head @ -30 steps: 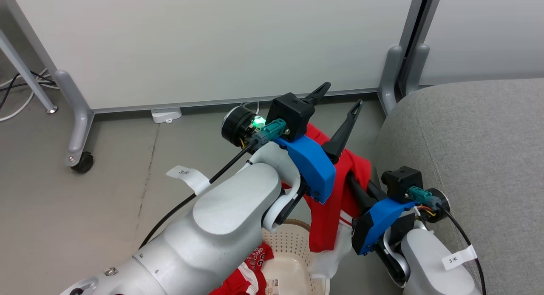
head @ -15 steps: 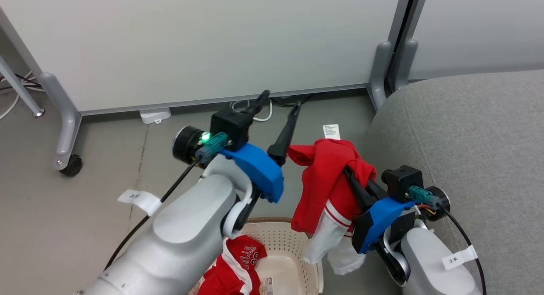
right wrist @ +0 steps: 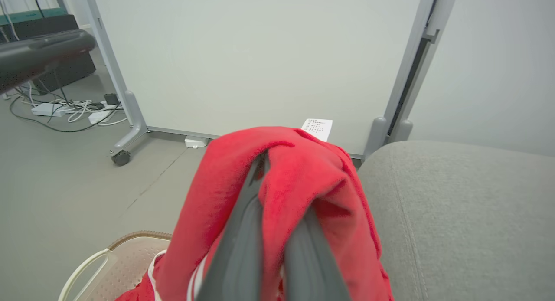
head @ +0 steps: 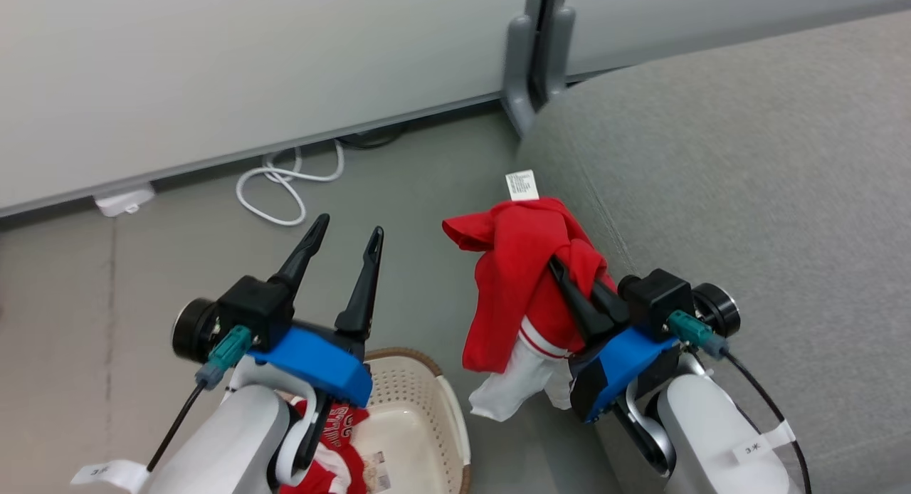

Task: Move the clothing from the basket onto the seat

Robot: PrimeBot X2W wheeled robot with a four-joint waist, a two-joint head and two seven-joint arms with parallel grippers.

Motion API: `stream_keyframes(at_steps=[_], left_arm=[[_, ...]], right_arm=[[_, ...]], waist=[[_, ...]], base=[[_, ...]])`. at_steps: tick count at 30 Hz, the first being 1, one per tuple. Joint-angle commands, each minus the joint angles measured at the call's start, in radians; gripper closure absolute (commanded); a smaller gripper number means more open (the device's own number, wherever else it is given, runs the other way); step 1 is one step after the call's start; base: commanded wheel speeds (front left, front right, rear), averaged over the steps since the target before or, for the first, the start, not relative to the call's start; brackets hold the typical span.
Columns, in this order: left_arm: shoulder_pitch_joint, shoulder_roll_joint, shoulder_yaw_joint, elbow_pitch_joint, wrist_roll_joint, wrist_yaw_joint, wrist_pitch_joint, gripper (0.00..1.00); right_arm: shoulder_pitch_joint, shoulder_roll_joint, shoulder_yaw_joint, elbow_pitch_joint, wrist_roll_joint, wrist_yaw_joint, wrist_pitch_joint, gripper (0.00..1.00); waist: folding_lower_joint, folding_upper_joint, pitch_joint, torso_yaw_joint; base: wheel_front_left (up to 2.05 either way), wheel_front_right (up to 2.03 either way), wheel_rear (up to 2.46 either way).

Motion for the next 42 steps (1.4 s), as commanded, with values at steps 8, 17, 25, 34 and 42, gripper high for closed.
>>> stream_keyframes(at_steps=[8,17,25,34,42], left_arm=[[0.193,0.019,0.188,-0.176,0.093,0.006,-0.005,0.00],[0.282,0.011,0.295,-0.235,0.162,-0.044,-0.005,0.00],[0.264,-0.007,0.314,-0.195,0.199,-0.095,-0.005,0.00],[0.278,-0.005,0.356,-0.188,0.237,-0.107,-0.005,0.00],[0.225,0.050,0.374,-0.239,0.276,-0.115,0.012,0.00]], right_arm=[[0.117,-0.003,-0.029,-0.230,-0.096,0.000,0.090,1.00],[0.227,-0.002,-0.107,-0.389,-0.117,0.000,0.134,1.00],[0.277,-0.002,-0.151,-0.451,-0.107,0.000,0.133,1.00],[0.126,-0.002,-0.238,-0.456,-0.081,0.000,0.129,1.00],[-0.197,-0.075,-0.352,-0.327,-0.032,0.000,0.156,1.00]], waist=[[0.0000,-0.0001,0.033,-0.248],[0.0000,-0.0001,0.072,-0.388],[0.0000,-0.0001,0.098,-0.393],[0.0000,-0.0001,0.146,-0.394],[0.0000,-0.0001,0.306,-0.341]], base=[[0.00,0.00,0.00],[0.00,0.00,0.00],[0.00,0.00,0.00],[0.00,0.00,0.00],[0.00,0.00,0.00]])
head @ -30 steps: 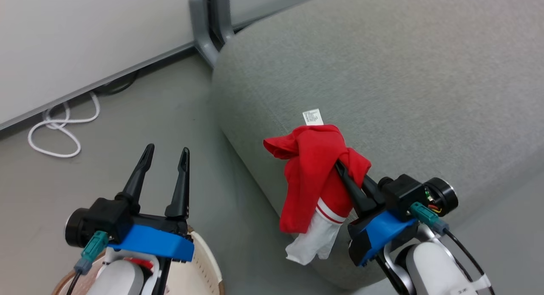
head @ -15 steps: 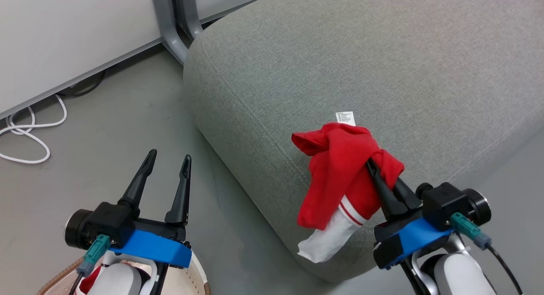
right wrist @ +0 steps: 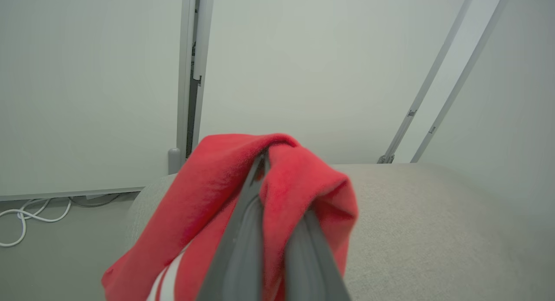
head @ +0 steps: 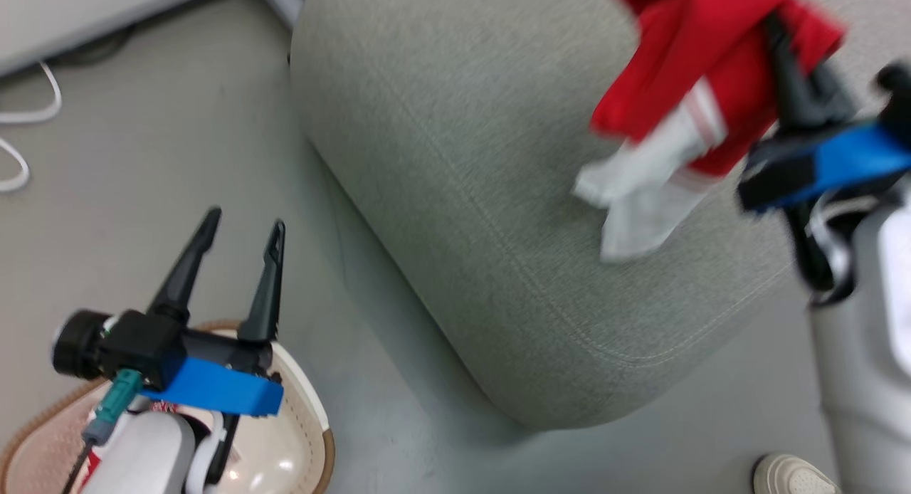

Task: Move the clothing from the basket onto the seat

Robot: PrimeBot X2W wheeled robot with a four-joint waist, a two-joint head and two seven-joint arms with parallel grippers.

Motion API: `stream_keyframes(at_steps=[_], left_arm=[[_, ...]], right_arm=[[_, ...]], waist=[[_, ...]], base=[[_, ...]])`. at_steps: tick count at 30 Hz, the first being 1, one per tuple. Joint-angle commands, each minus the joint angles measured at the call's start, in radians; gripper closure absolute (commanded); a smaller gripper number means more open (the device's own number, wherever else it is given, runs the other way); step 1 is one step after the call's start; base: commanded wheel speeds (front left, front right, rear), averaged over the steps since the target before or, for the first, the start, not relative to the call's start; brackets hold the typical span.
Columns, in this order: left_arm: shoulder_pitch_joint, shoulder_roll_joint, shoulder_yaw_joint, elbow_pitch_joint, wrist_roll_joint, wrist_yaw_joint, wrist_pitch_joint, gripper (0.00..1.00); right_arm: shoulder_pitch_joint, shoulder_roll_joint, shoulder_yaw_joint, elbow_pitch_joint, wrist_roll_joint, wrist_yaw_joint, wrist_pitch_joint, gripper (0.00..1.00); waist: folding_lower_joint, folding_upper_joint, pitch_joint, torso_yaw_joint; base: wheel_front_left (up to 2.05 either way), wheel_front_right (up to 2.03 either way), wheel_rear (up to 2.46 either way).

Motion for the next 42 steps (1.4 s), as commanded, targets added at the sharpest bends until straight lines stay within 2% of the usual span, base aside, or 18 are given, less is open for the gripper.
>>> stream_keyframes(at_steps=[1,6,8,12,17,22,23,24,25,30,35,39,42], left_arm=[[-0.035,0.018,0.006,-0.018,0.012,-0.001,0.008,0.00],[-0.083,0.064,0.001,-0.079,0.040,-0.014,0.040,0.00],[-0.107,0.087,-0.008,-0.125,0.058,-0.018,0.066,0.00],[-0.127,0.111,-0.001,-0.192,0.066,-0.017,0.093,0.00],[-0.127,0.145,0.011,-0.269,0.079,-0.007,0.121,0.00],[-0.108,0.159,0.016,-0.297,0.076,0.000,0.133,0.00],[-0.107,0.159,0.017,-0.297,0.073,0.000,0.132,0.00],[-0.106,0.159,0.017,-0.293,0.070,0.000,0.130,0.00],[-0.106,0.156,0.015,-0.287,0.066,-0.001,0.127,0.00],[-0.117,0.121,-0.005,-0.240,0.043,-0.008,0.105,0.00],[-0.114,0.051,-0.024,-0.135,0.011,-0.012,0.038,0.00],[-0.079,-0.010,-0.017,-0.037,-0.019,-0.010,0.000,0.00],[-0.048,-0.059,0.004,0.022,-0.036,-0.008,-0.011,0.00]], right_arm=[[-0.073,-0.018,-0.017,0.028,0.021,0.000,-0.010,1.00],[-0.276,-0.107,-0.096,0.146,0.066,0.000,-0.060,1.00],[-0.382,-0.161,-0.149,0.209,0.086,0.000,-0.089,1.00],[-0.478,-0.203,-0.222,0.298,0.102,0.000,-0.118,1.00],[-0.525,-0.209,-0.316,0.452,0.127,0.000,-0.154,1.00],[-0.508,-0.191,-0.315,0.627,0.088,0.000,-0.183,1.00],[-0.505,-0.188,-0.316,0.663,0.081,0.000,-0.187,0.85],[-0.504,-0.189,-0.315,0.695,0.070,0.000,-0.191,0.53],[-0.502,-0.192,-0.314,0.726,0.058,0.000,-0.191,0.00],[-0.484,-0.207,-0.269,0.813,-0.030,0.000,-0.220,0.00],[-0.418,-0.205,-0.255,0.846,-0.061,0.000,-0.239,0.00],[-0.330,-0.185,-0.259,0.827,-0.081,0.000,-0.243,0.00],[-0.240,-0.153,-0.259,0.751,-0.080,0.000,-0.244,0.00]], waist=[[-0.0001,0.0000,0.081,0.054],[-0.0001,0.0000,0.200,0.094],[-0.0001,0.0000,0.267,0.121],[-0.0001,0.0000,0.341,0.145],[-0.0001,0.0000,0.405,0.161],[-0.0001,0.0000,0.421,0.166],[-0.0001,0.0000,0.417,0.168],[-0.0001,0.0000,0.412,0.170],[-0.0001,0.0000,0.405,0.172],[-0.0001,0.0000,0.353,0.189],[-0.0001,0.0000,0.236,0.217],[-0.0001,0.0000,0.112,0.243],[-0.0001,0.0000,0.023,0.269]], base=[[0.00,0.00,0.00],[0.00,0.00,0.00],[0.00,0.00,0.00],[0.00,0.00,0.00],[0.00,0.00,0.00],[0.00,0.00,0.00],[0.00,0.00,0.00],[0.00,0.00,0.00],[0.00,0.00,0.00],[0.00,0.00,0.00],[0.00,0.00,0.00],[0.00,0.00,0.00],[0.00,0.00,0.00]])
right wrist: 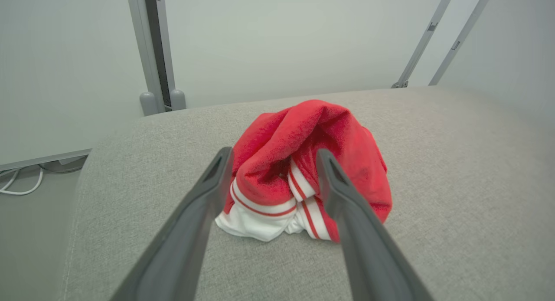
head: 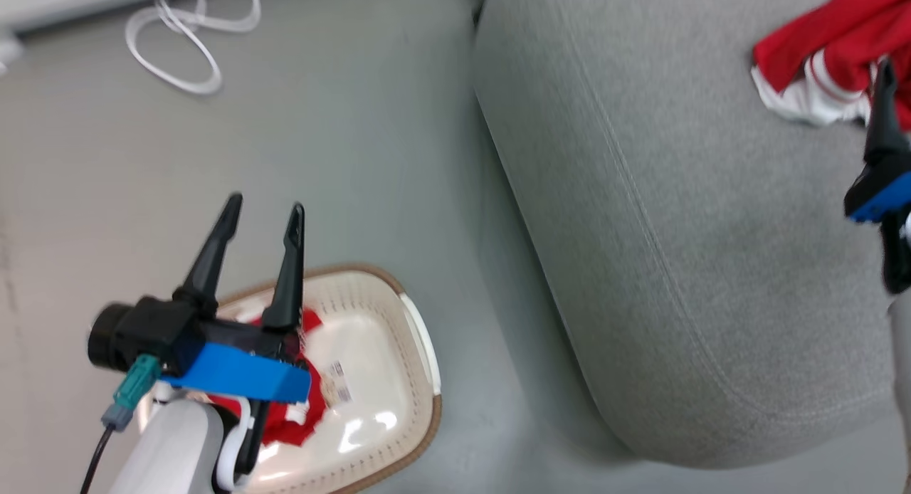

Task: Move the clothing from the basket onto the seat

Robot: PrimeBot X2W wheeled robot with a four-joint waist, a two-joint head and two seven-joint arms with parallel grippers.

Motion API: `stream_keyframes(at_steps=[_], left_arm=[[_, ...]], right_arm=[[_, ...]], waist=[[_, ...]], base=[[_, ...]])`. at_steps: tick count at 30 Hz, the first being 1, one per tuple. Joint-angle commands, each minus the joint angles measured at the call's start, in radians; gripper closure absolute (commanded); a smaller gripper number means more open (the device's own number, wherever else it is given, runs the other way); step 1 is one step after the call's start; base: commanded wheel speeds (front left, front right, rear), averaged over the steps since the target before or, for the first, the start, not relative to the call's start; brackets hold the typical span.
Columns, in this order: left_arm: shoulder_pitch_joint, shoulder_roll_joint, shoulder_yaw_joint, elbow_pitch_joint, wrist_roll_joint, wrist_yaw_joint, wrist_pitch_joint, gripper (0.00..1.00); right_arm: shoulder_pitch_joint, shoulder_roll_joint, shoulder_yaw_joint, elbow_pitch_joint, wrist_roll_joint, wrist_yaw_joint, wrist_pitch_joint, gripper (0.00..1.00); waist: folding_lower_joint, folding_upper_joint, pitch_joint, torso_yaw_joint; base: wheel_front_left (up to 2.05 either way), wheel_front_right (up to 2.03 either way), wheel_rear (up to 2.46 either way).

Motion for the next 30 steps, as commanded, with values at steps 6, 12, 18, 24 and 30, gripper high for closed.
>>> stream_keyframes(at_steps=[6,12,18,24,30], left_arm=[[0.094,-0.079,0.103,0.026,0.013,-0.012,-0.006,0.00],[0.202,-0.138,0.211,0.050,0.045,-0.035,-0.006,0.00],[0.277,-0.175,0.289,0.069,0.082,-0.059,-0.006,0.00],[0.310,-0.198,0.322,0.088,0.113,-0.080,-0.006,0.00],[0.319,-0.208,0.334,0.100,0.131,-0.095,-0.006,0.00]], right_arm=[[0.250,0.072,0.058,-0.264,0.019,0.000,-0.005,0.00],[0.484,0.130,0.146,-0.496,0.044,0.000,-0.005,0.00],[0.646,0.165,0.195,-0.662,0.061,0.000,0.034,0.00],[0.777,0.203,0.220,-0.776,0.068,0.000,0.077,0.00],[0.853,0.226,0.239,-0.805,0.078,0.000,0.091,0.00]], waist=[[0.0002,-0.0001,-0.172,0.040],[0.0002,-0.0001,-0.287,0.111],[0.0002,-0.0001,-0.350,0.195],[0.0002,-0.0001,-0.387,0.263],[0.0002,-0.0001,-0.403,0.286]], base=[[0.00,0.00,0.00],[0.00,0.00,0.00],[0.00,0.00,0.00],[0.00,0.00,0.00],[0.00,0.00,0.00]])
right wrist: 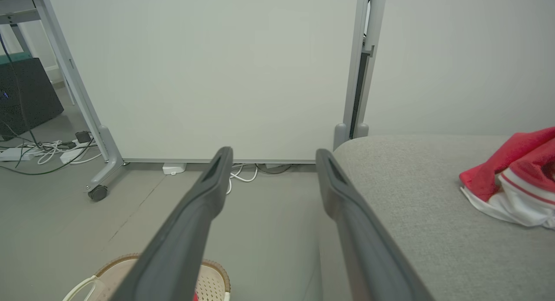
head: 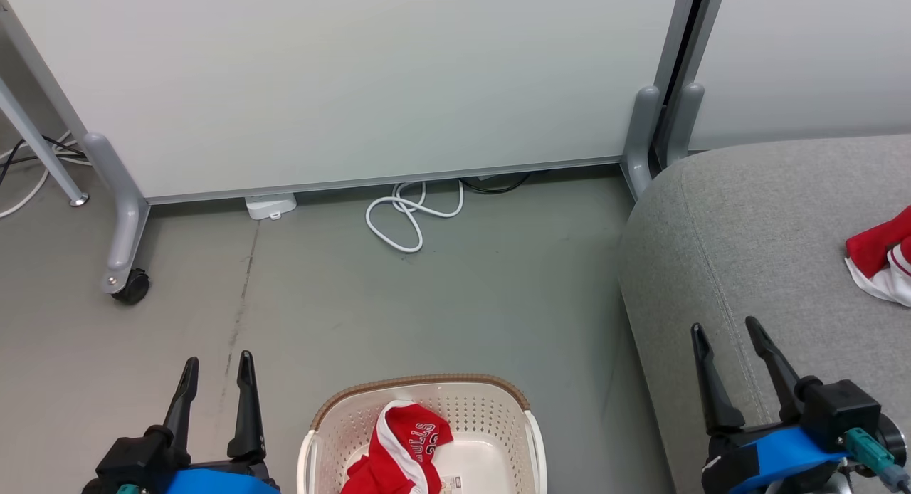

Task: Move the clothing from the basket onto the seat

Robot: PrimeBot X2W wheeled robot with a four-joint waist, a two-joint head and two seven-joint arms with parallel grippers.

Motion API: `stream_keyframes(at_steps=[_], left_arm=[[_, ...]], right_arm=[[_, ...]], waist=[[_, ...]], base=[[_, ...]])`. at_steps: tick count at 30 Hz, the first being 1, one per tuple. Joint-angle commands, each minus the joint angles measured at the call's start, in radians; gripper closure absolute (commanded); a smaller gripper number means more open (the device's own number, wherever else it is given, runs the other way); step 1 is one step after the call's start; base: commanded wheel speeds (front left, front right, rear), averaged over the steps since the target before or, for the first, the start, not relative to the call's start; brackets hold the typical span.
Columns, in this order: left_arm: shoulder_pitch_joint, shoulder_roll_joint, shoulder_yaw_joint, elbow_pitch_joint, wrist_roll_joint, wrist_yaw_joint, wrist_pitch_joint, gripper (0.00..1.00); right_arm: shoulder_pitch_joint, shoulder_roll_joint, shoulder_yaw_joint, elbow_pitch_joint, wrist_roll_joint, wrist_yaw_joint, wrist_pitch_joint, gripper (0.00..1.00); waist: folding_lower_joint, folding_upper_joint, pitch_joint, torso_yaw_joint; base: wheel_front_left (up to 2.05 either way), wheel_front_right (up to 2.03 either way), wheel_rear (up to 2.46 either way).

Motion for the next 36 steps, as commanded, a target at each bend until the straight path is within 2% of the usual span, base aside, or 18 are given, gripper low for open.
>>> stream_keyframes(at_steps=[1,24,29,36], left_arm=[[0.006,-0.002,0.006,0.002,0.009,-0.007,-0.005,0.00],[0.001,-0.025,0.021,0.015,0.031,-0.018,-0.005,0.00],[-0.047,-0.002,-0.018,0.050,0.025,-0.018,-0.005,0.00],[-0.190,0.044,-0.103,0.247,-0.011,-0.017,-0.004,0.00]], right_arm=[[0.019,0.006,0.004,-0.006,0.000,0.000,0.001,0.00],[-0.006,0.014,0.044,0.007,0.033,0.000,-0.006,0.00],[-0.052,0.013,0.097,0.007,0.040,0.000,-0.015,0.00],[-0.142,0.013,0.186,-0.010,0.060,0.000,-0.038,0.00]], waist=[[0.0002,-0.0001,-0.002,0.002],[0.0002,-0.0001,0.030,-0.013],[0.0002,-0.0001,0.103,-0.051],[0.0002,-0.0001,0.284,-0.133]], base=[[0.00,0.00,0.00],[0.00,0.00,0.00],[0.00,0.00,0.00],[0.00,0.00,0.00]])
